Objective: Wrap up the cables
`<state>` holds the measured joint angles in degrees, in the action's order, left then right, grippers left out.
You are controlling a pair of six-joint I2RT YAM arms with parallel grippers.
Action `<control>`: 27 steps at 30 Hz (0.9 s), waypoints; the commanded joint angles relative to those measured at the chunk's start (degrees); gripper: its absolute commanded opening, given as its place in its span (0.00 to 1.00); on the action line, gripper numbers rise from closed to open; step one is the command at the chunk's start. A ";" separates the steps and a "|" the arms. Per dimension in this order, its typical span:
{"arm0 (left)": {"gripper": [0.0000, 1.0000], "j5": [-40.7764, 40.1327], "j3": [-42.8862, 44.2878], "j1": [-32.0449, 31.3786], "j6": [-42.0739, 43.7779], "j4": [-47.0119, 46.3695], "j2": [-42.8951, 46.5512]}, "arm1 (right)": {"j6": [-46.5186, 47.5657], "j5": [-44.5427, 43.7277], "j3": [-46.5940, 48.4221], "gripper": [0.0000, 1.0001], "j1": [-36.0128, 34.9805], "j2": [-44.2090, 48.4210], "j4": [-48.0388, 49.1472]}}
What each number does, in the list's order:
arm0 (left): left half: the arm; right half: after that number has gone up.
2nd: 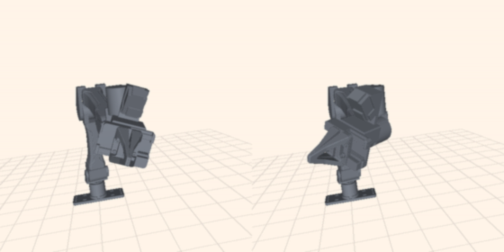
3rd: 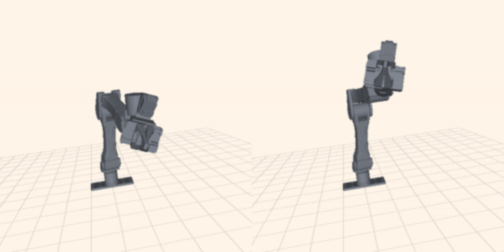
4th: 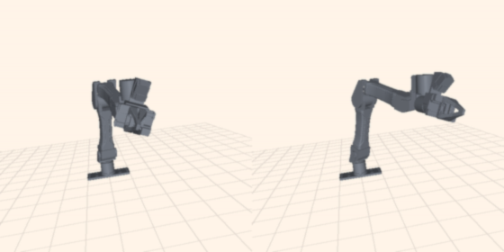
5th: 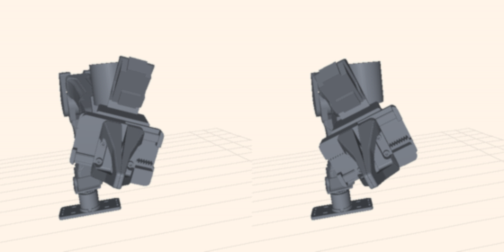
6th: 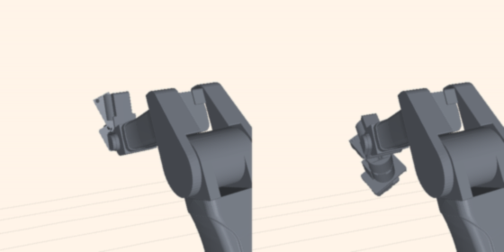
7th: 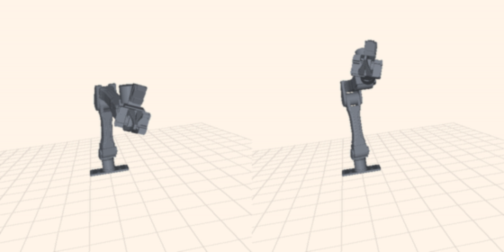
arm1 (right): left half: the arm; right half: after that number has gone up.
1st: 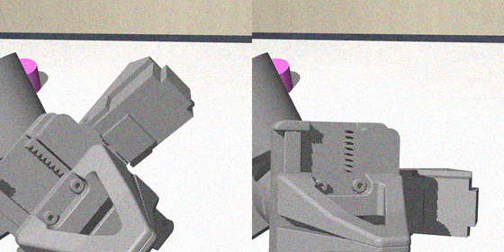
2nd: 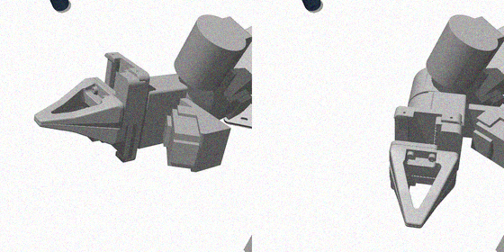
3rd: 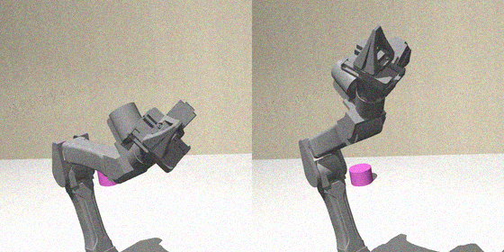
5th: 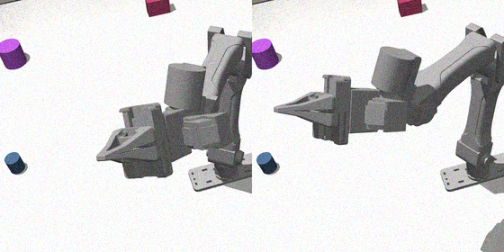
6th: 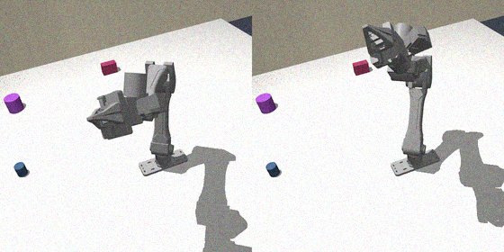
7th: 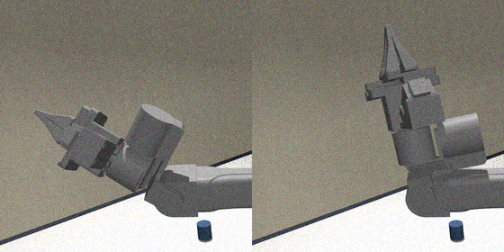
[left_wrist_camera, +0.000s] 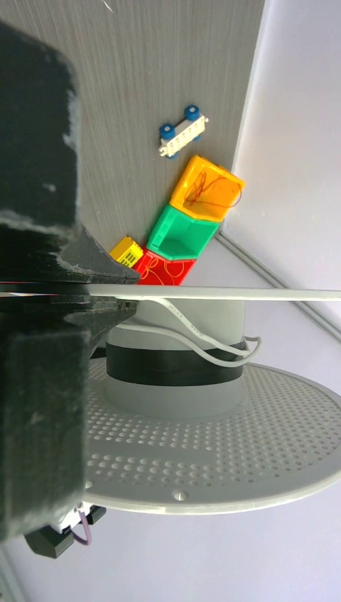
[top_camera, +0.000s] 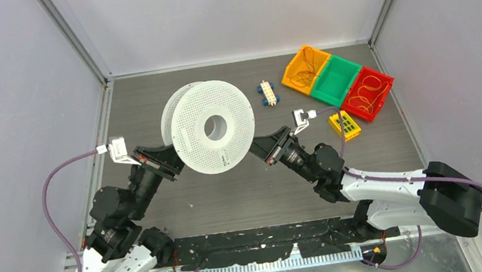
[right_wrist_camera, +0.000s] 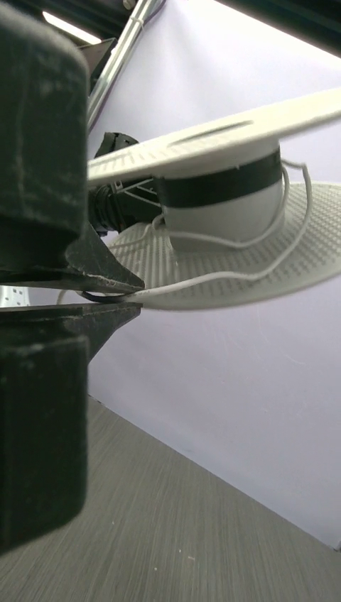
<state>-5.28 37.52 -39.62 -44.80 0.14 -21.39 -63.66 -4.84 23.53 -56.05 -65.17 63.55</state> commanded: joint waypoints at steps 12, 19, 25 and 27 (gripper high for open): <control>0.00 3.37 -3.32 0.15 3.78 -20.73 -0.96 | -15.10 -3.37 2.27 0.05 -2.17 -7.30 11.89; 0.00 -0.40 -3.37 0.15 9.14 -17.97 -1.11 | -10.77 -8.32 0.47 0.05 -2.66 -1.91 2.86; 0.00 0.04 -5.96 0.13 9.60 -22.80 -2.68 | -9.98 -10.24 1.37 0.05 -2.61 -0.22 1.93; 0.00 -0.15 -8.05 0.11 8.04 -27.40 -3.08 | -13.04 -9.67 2.09 0.05 -2.63 -2.42 4.02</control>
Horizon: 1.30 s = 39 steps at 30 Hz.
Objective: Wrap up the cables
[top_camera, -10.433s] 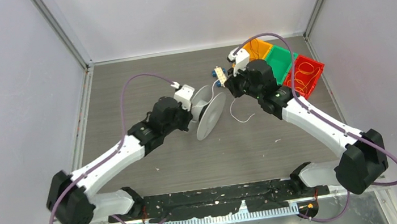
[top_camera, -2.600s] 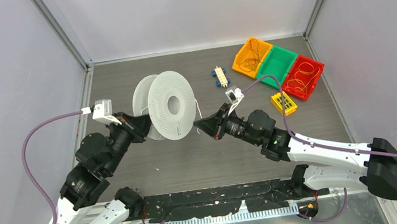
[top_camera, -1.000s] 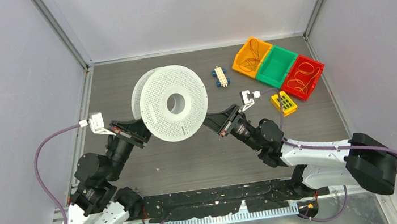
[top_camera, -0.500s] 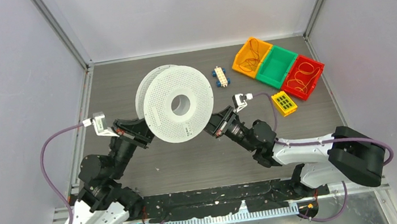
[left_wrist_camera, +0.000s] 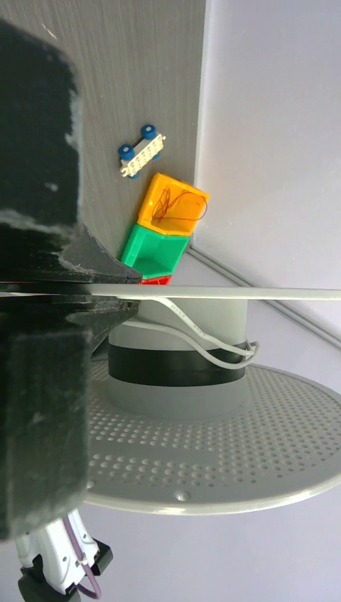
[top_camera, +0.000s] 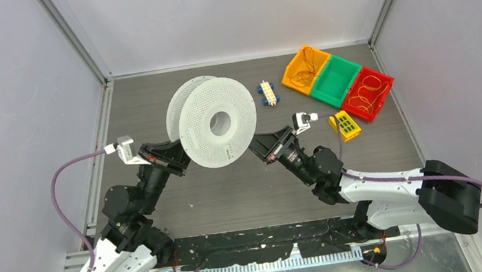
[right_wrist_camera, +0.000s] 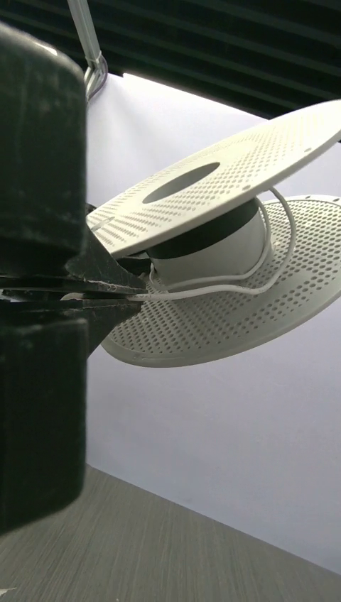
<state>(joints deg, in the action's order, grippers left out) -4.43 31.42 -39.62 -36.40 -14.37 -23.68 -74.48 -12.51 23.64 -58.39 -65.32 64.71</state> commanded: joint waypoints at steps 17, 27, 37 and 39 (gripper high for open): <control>0.00 -2.60 -9.08 0.13 -5.46 -27.72 -5.15 | -10.69 -0.57 6.61 0.05 -0.58 -21.99 27.84; 0.00 -6.51 -11.19 0.15 -4.77 -29.39 -2.65 | -11.94 -4.19 0.90 0.20 -0.58 -21.30 27.84; 0.00 -5.13 -4.99 0.15 -5.16 -19.38 1.99 | -0.78 -3.57 -6.01 0.41 -0.58 -11.47 21.45; 0.00 -5.25 -2.42 0.14 -5.35 -15.40 2.13 | 4.26 -2.87 -7.08 0.46 -0.53 -7.57 15.53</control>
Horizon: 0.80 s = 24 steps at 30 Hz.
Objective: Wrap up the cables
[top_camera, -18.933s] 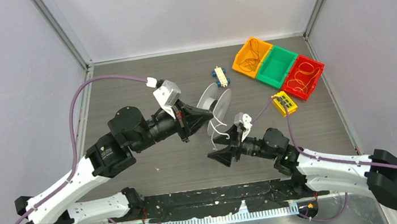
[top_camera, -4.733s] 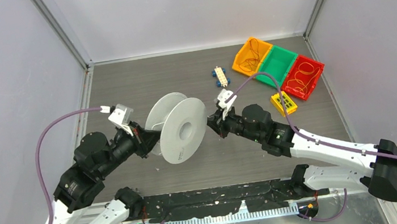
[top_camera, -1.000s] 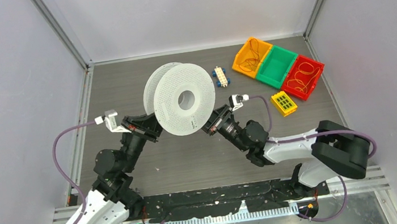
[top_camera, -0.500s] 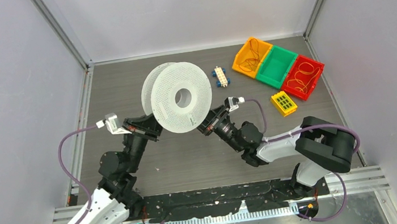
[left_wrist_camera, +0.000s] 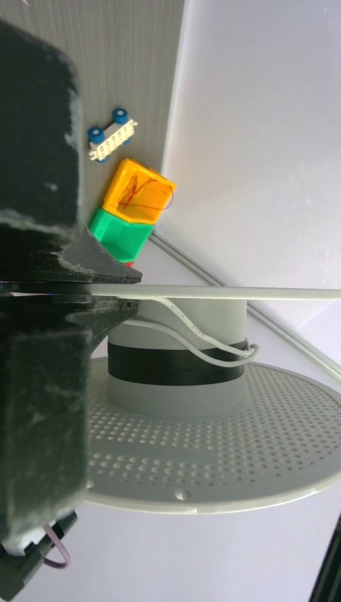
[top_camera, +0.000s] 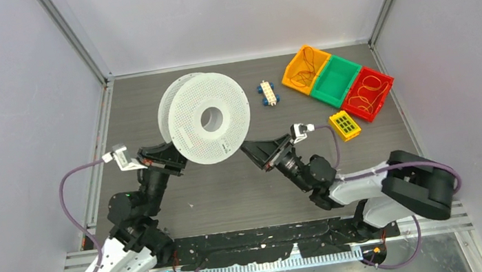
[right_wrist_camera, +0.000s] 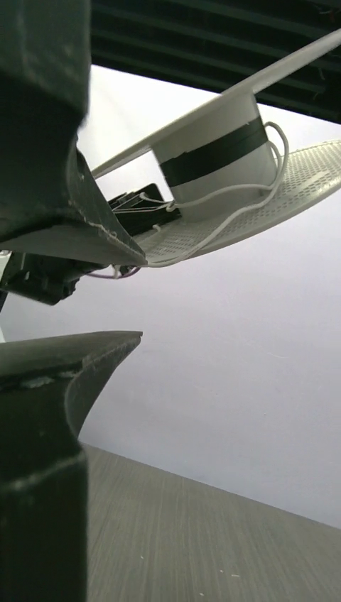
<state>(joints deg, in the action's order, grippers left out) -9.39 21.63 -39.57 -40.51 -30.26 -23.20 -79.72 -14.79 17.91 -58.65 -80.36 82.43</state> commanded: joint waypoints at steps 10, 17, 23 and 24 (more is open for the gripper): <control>0.00 -1.69 21.31 0.10 -3.03 24.81 0.21 | 73.19 9.04 6.58 0.53 -0.53 33.77 -44.44; 0.00 -1.36 26.67 0.11 -5.96 34.63 -1.54 | 116.69 17.78 12.53 0.52 -6.77 39.86 -58.86; 0.00 -2.91 28.92 0.11 -8.25 42.68 -3.57 | 138.62 12.32 16.64 0.54 -17.78 35.19 -63.23; 0.00 -3.21 29.05 0.11 -8.67 43.49 -3.77 | 141.25 10.41 17.56 0.54 -18.55 33.56 -63.86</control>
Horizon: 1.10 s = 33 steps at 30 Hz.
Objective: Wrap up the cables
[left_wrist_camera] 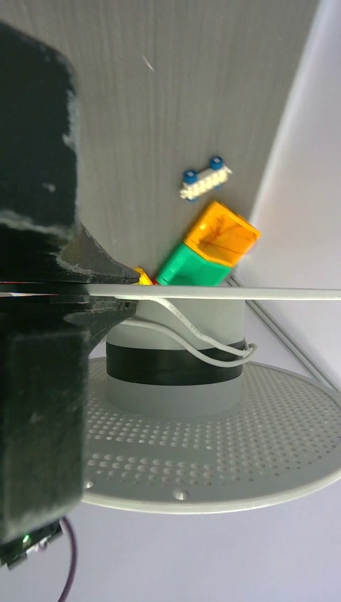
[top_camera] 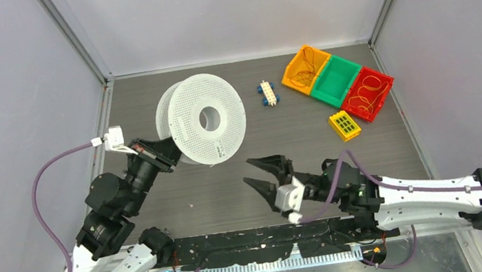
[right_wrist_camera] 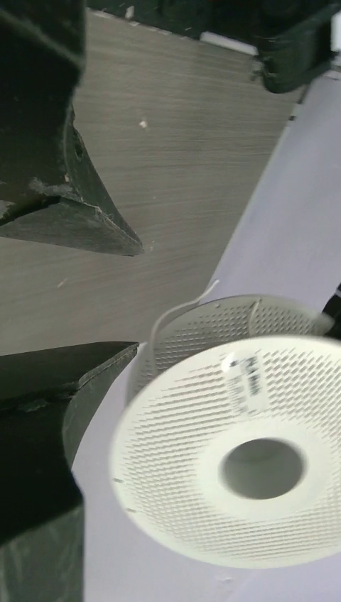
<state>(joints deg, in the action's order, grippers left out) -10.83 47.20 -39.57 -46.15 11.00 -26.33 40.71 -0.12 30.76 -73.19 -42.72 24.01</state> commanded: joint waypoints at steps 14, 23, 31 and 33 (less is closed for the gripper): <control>0.00 -1.81 4.12 0.11 -8.17 6.64 -3.98 | 27.70 -8.89 9.06 0.51 -8.95 -15.63 -4.92; 0.00 -1.21 2.53 0.06 -9.39 5.53 -4.43 | 26.80 -11.34 9.86 0.48 -8.88 -20.07 -0.94; 0.00 -1.43 2.62 0.06 -9.31 6.31 -4.52 | 24.07 -12.69 9.76 0.37 -8.81 -22.53 4.64; 0.00 -1.54 2.59 0.10 -9.18 6.20 -4.59 | 23.30 -13.04 9.76 0.28 -8.77 -23.09 6.06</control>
<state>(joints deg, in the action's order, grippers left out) -12.43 47.68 -39.57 -54.06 23.05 -31.11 66.00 -11.79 38.11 -81.69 -65.25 23.18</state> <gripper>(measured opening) 0.050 0.328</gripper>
